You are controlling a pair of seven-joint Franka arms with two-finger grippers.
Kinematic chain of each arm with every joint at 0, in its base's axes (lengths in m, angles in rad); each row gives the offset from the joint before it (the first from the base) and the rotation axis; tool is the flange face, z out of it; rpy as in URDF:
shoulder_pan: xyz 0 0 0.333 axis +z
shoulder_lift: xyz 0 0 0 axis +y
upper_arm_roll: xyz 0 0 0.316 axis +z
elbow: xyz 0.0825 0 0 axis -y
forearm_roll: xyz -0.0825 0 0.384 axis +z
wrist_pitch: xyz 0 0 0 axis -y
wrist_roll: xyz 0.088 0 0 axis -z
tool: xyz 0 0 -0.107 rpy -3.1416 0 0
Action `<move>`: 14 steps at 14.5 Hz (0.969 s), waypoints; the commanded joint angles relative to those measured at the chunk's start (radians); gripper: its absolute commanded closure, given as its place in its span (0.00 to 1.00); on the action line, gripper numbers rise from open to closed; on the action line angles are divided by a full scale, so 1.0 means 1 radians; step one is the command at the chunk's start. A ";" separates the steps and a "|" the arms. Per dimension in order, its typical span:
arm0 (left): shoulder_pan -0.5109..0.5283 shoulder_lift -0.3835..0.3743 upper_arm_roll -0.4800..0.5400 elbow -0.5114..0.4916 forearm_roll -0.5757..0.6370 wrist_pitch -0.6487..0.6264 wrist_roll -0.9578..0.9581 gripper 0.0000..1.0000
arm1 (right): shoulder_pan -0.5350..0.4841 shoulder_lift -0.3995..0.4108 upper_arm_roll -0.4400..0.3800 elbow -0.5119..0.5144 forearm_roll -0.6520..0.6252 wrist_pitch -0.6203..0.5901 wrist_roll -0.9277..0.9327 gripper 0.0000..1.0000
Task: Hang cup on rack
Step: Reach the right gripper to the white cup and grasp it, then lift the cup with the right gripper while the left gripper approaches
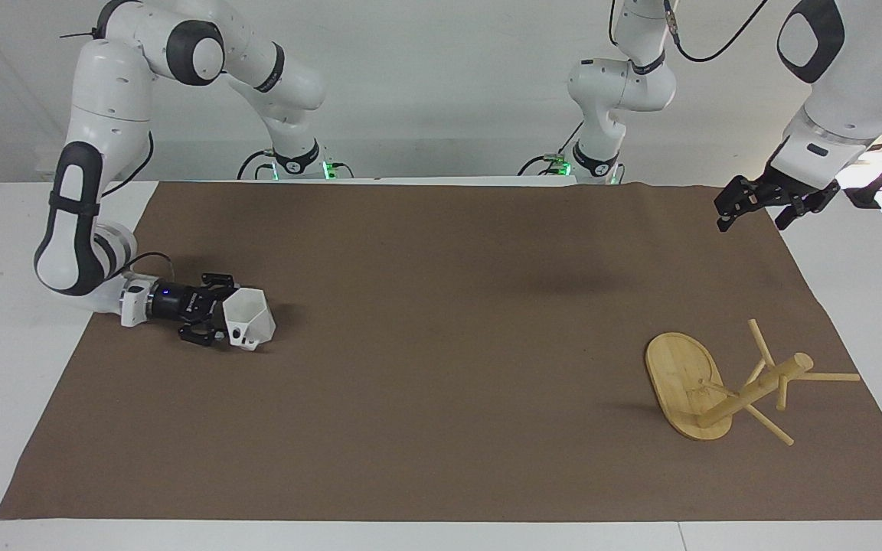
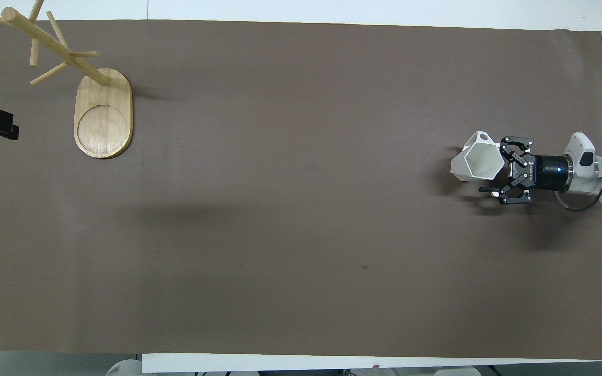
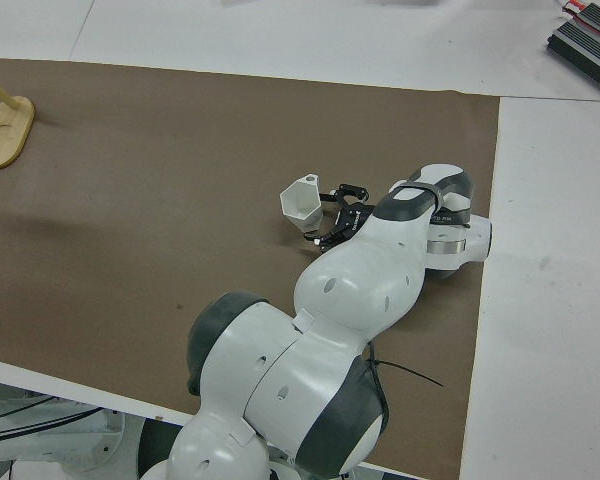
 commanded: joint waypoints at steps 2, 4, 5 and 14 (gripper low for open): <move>-0.011 -0.034 0.008 -0.041 -0.011 -0.010 0.008 0.00 | 0.014 -0.024 -0.001 -0.039 0.025 0.022 -0.043 0.00; -0.011 -0.041 0.008 -0.046 -0.011 -0.013 0.011 0.00 | 0.017 -0.027 -0.001 -0.063 0.024 0.023 -0.089 0.00; -0.011 -0.039 0.010 -0.045 -0.011 -0.007 0.010 0.00 | 0.021 -0.027 -0.001 -0.065 0.024 0.023 -0.090 0.00; -0.065 -0.041 -0.003 -0.048 -0.010 -0.019 0.008 0.00 | 0.096 -0.030 -0.001 -0.080 0.025 0.025 -0.090 0.00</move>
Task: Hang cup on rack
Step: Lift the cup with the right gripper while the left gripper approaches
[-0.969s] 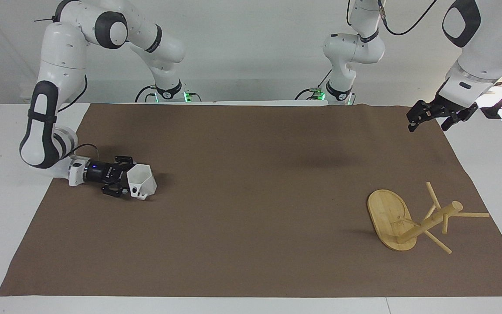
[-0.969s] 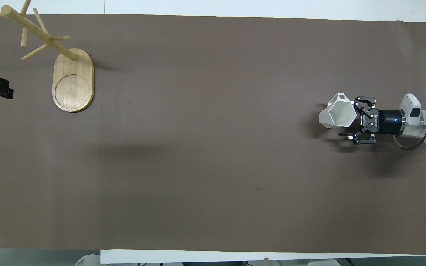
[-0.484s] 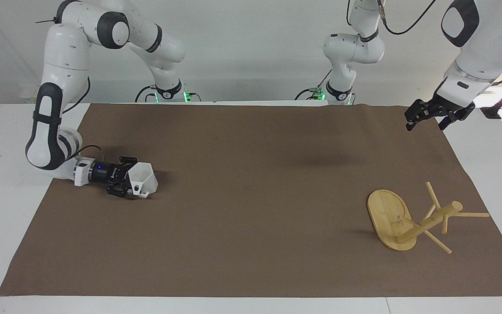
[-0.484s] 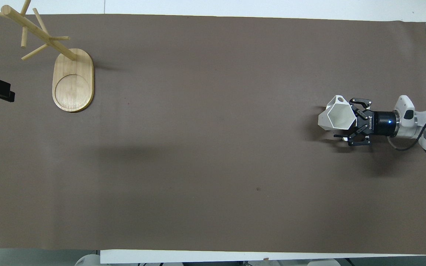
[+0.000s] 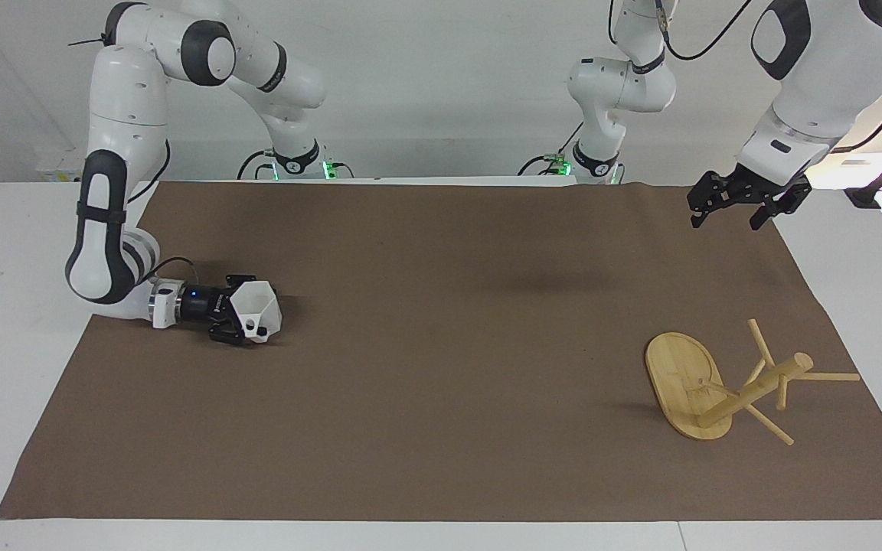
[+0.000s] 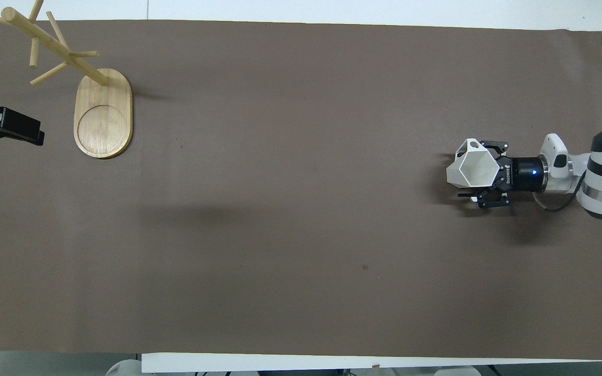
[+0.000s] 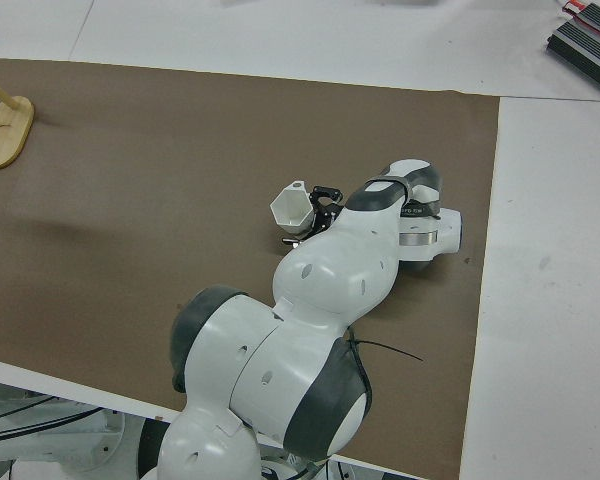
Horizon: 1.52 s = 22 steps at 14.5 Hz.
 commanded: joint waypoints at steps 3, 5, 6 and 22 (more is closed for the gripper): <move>-0.006 -0.043 0.004 -0.049 -0.006 -0.022 -0.043 0.00 | 0.021 -0.029 -0.002 -0.034 0.016 0.017 -0.017 0.33; -0.007 -0.054 0.003 -0.074 -0.006 -0.015 -0.059 0.00 | 0.038 -0.029 -0.002 -0.030 0.016 0.023 0.009 0.55; -0.011 -0.058 0.001 -0.085 -0.006 -0.006 -0.077 0.00 | 0.063 -0.030 -0.002 -0.021 0.019 0.040 0.023 0.59; -0.434 0.161 0.001 -0.040 -0.170 0.415 -0.855 0.03 | 0.770 -0.162 0.018 0.032 0.625 0.649 0.405 0.72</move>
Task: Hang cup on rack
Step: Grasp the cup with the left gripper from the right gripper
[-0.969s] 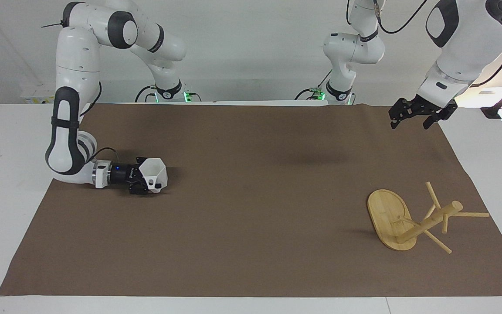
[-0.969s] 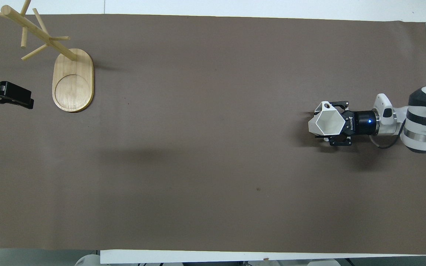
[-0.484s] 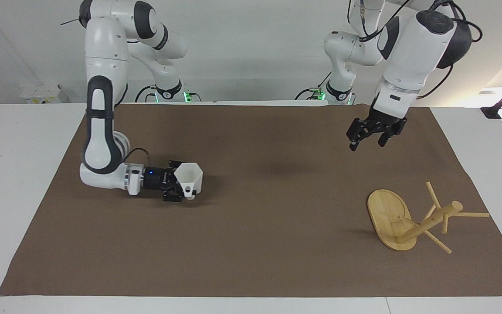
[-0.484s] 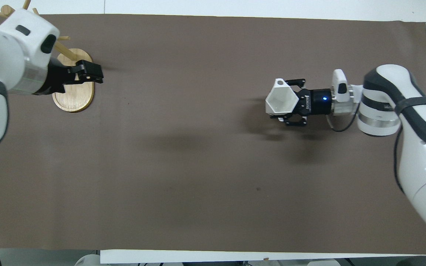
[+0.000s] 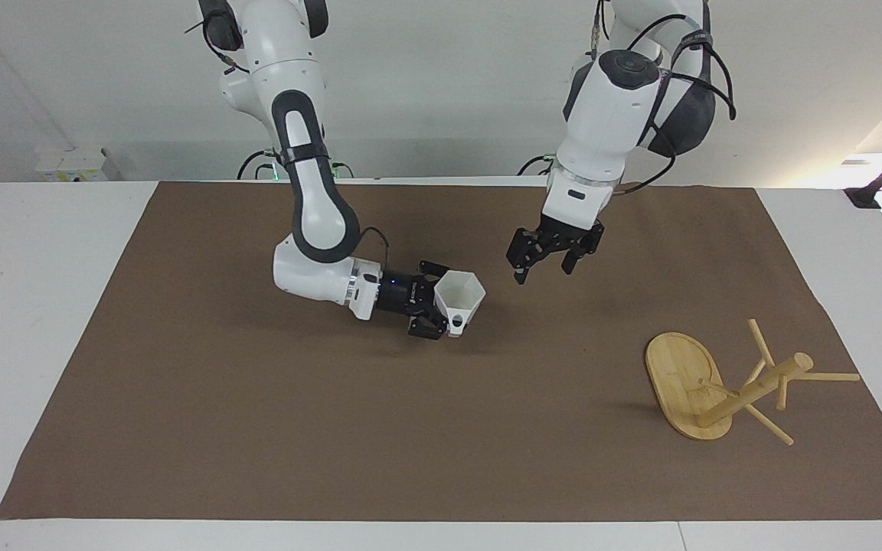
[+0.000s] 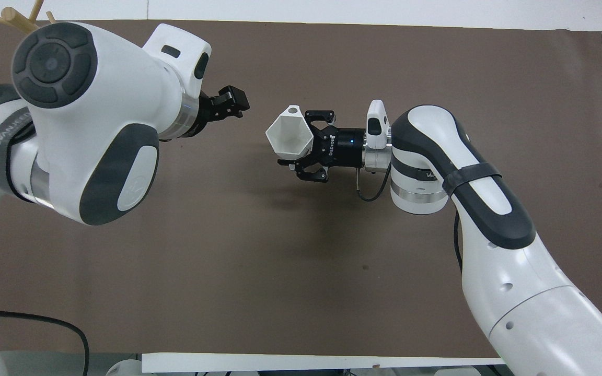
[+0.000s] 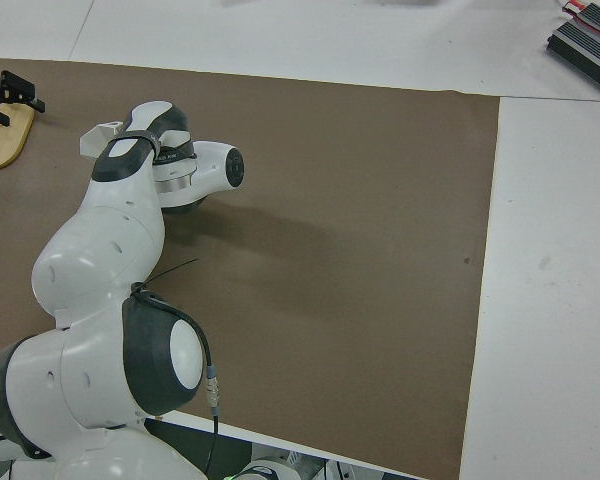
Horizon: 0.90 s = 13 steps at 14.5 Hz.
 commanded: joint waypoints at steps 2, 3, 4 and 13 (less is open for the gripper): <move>-0.061 0.047 0.016 0.013 -0.034 -0.013 -0.055 0.04 | 0.038 -0.002 -0.002 0.012 0.049 0.047 0.003 0.72; -0.063 0.067 0.016 0.015 -0.034 -0.011 -0.055 0.04 | 0.043 -0.008 0.000 0.013 0.050 0.065 0.009 0.72; -0.061 0.076 0.016 0.013 -0.033 -0.005 -0.055 0.05 | 0.057 -0.020 0.001 0.013 0.049 0.107 0.011 0.72; -0.069 0.073 0.016 -0.034 -0.031 0.044 -0.068 1.00 | 0.091 -0.022 0.001 0.024 0.047 0.211 0.034 0.70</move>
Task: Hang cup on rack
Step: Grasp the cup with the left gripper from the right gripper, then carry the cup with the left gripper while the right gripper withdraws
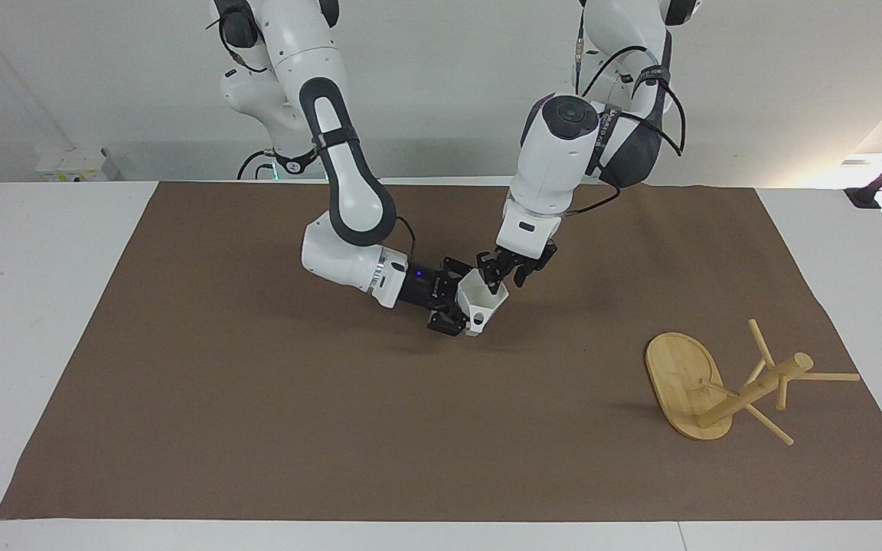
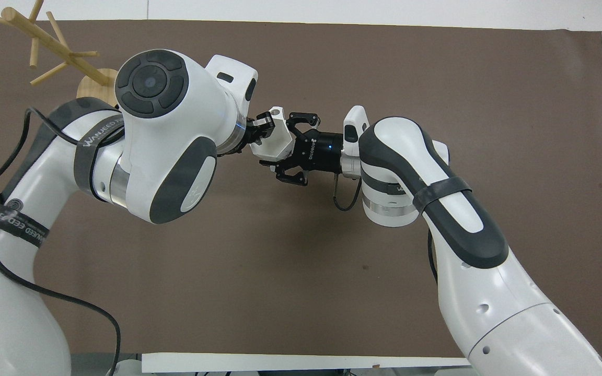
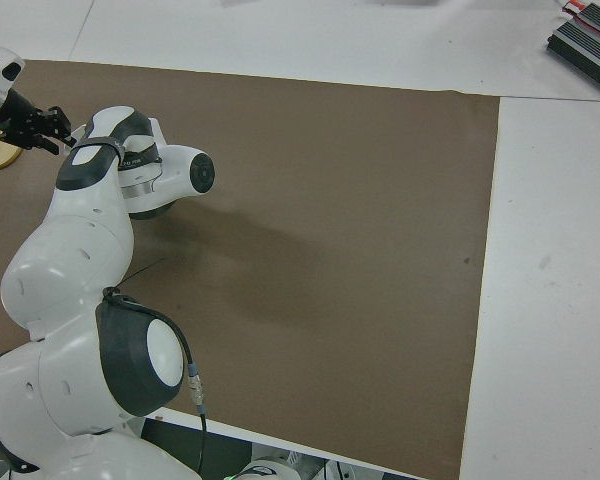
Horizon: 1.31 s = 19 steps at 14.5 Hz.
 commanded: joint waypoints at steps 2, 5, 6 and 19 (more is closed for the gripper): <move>-0.017 -0.018 0.012 -0.048 -0.008 0.047 -0.012 1.00 | 0.026 -0.006 0.002 0.009 0.023 0.071 0.027 0.69; -0.019 -0.026 0.012 -0.073 -0.008 0.084 -0.012 1.00 | 0.021 -0.004 0.002 0.010 0.023 0.069 0.027 0.69; -0.019 -0.026 0.010 -0.073 -0.008 0.085 -0.012 1.00 | 0.021 -0.004 0.002 0.010 0.023 0.068 0.027 0.68; -0.019 -0.023 0.012 -0.066 -0.008 0.104 -0.008 1.00 | -0.148 -0.153 -0.003 -0.091 -0.239 -0.019 0.021 0.00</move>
